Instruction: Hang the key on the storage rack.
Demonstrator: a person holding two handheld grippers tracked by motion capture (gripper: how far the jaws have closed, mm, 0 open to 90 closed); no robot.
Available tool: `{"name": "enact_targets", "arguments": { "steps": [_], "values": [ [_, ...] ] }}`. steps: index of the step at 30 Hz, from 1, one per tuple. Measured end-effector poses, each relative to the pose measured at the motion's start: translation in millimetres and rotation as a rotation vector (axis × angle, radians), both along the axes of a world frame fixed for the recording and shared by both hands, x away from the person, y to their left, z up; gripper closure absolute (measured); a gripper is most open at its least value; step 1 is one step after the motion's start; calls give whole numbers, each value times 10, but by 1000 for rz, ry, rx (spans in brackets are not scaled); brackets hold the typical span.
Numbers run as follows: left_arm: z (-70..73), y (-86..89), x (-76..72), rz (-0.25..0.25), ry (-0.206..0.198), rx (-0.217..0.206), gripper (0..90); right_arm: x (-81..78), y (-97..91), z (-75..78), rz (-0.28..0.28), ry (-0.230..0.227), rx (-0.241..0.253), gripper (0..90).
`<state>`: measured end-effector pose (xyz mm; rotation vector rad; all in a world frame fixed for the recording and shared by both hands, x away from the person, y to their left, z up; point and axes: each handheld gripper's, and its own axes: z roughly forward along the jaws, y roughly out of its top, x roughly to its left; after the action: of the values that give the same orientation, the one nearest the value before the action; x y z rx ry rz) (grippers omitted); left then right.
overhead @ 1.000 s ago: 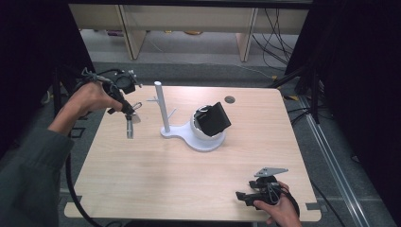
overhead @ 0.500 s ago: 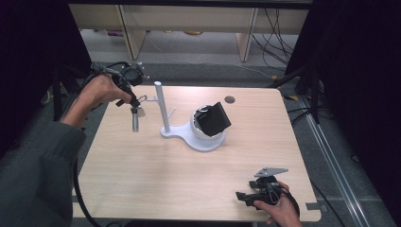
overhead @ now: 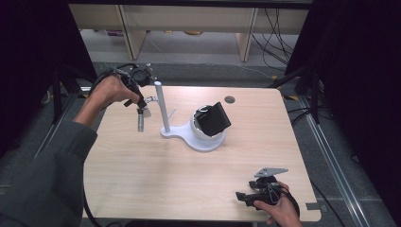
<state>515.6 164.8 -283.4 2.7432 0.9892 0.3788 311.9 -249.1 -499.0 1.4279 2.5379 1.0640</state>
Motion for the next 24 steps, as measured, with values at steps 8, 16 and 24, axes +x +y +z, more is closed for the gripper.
{"name": "enact_targets", "arguments": {
  "steps": [8,16,24],
  "values": [
    [-63,10,18,-6,16,-5,754,3,-1,4,6,1,-7,251],
    [-93,3,41,-1,5,-9,753,-3,-2,17,-2,5,-28,251],
    [-117,-11,55,-4,1,-11,751,-1,5,-11,-10,-19,4,251]
  ]
}}
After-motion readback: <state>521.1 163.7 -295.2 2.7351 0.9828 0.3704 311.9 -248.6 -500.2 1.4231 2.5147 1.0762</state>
